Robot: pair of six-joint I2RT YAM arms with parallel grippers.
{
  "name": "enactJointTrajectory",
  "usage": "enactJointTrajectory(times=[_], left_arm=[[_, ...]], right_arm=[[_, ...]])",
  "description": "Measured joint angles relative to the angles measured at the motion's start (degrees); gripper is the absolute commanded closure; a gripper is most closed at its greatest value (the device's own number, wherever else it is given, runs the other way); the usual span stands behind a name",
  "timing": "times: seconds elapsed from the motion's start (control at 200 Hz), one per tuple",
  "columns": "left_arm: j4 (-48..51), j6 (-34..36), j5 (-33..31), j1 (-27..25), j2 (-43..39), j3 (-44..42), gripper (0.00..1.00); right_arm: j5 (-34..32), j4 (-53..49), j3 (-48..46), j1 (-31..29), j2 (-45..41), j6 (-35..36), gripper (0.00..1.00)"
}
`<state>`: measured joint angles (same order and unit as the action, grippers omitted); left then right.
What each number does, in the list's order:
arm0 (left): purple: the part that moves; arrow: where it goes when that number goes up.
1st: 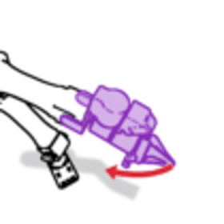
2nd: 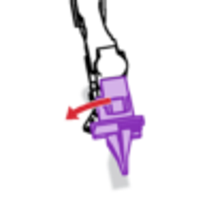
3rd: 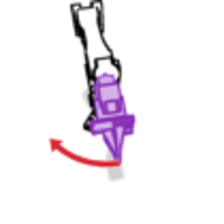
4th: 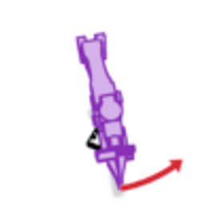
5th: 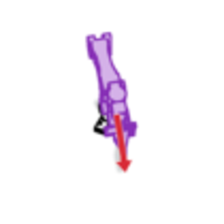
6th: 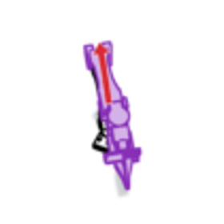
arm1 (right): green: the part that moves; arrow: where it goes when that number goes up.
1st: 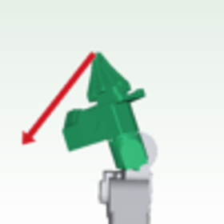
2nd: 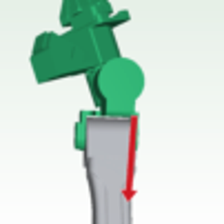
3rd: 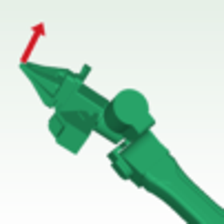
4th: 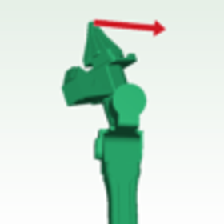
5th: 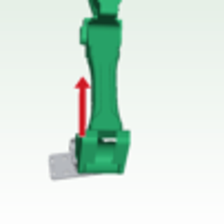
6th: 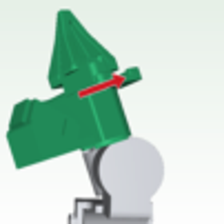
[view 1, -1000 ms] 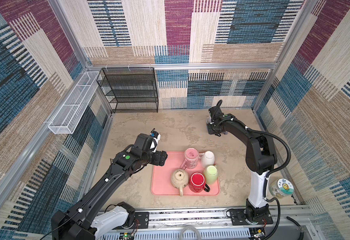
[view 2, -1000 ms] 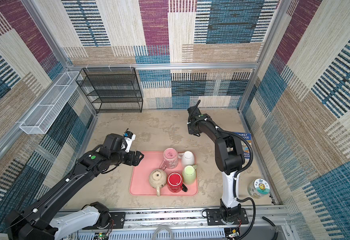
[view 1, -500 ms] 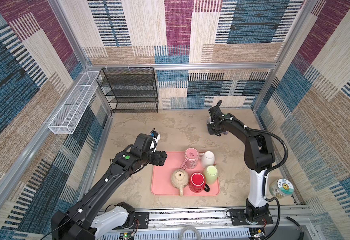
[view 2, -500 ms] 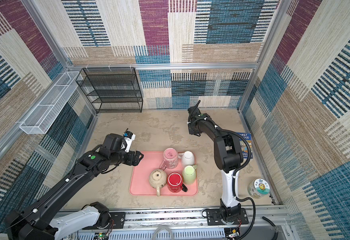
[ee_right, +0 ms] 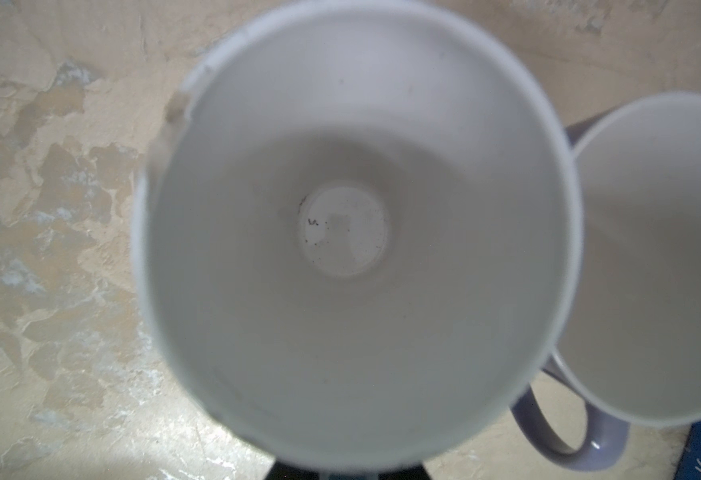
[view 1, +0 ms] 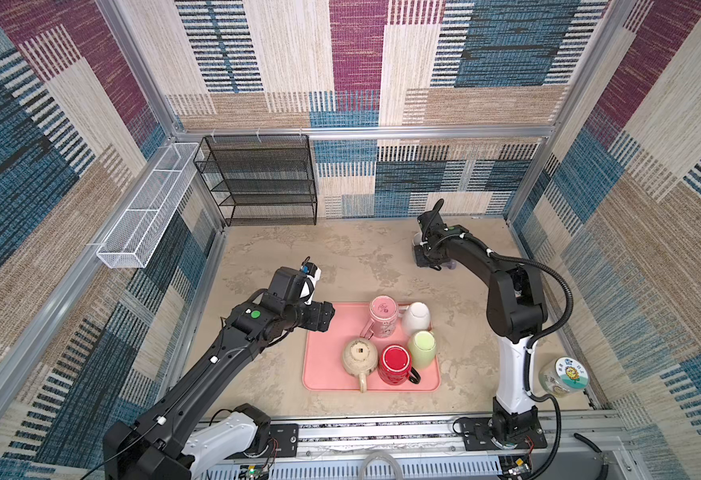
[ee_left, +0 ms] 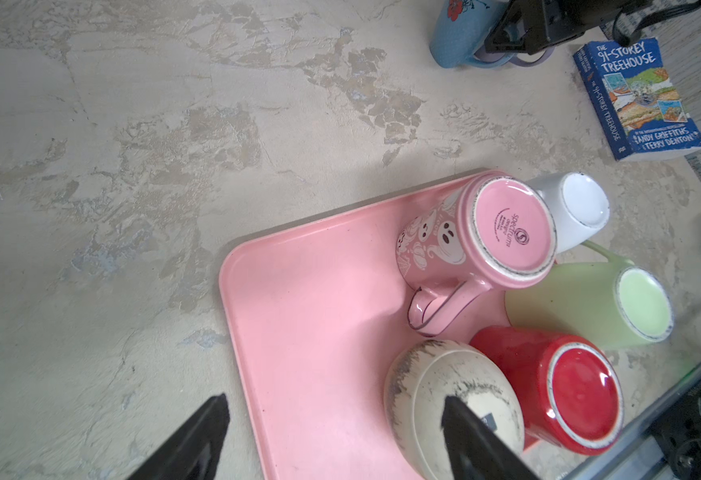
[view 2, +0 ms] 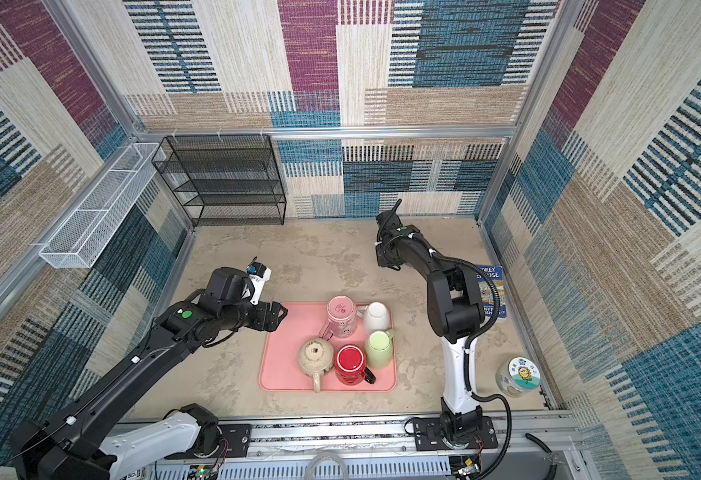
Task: Turn the mug right side up
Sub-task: 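Lower the light blue mug upright beside the lavender mug with the right gripper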
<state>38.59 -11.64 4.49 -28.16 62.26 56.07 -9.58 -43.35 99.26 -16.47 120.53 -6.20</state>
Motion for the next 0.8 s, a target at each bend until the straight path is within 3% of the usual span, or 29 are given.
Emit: enactJointTrajectory(times=[0.306,0.601,0.801], left_arm=[[0.07,0.00,0.26,0.00,0.63,0.04,0.15],[0.76,0.02,0.72,-0.37,0.46,1.57,0.16],[2.21,0.92,1.64,-1.92,1.03,3.78,0.17]], right_arm=[[0.13,0.37,-1.40,0.04,-1.07,0.07,0.52],[0.68,1.66,-4.20,-0.02,-5.62,0.28,0.41],[2.27,6.23,-11.30,-0.44,-13.66,1.11,0.34]])
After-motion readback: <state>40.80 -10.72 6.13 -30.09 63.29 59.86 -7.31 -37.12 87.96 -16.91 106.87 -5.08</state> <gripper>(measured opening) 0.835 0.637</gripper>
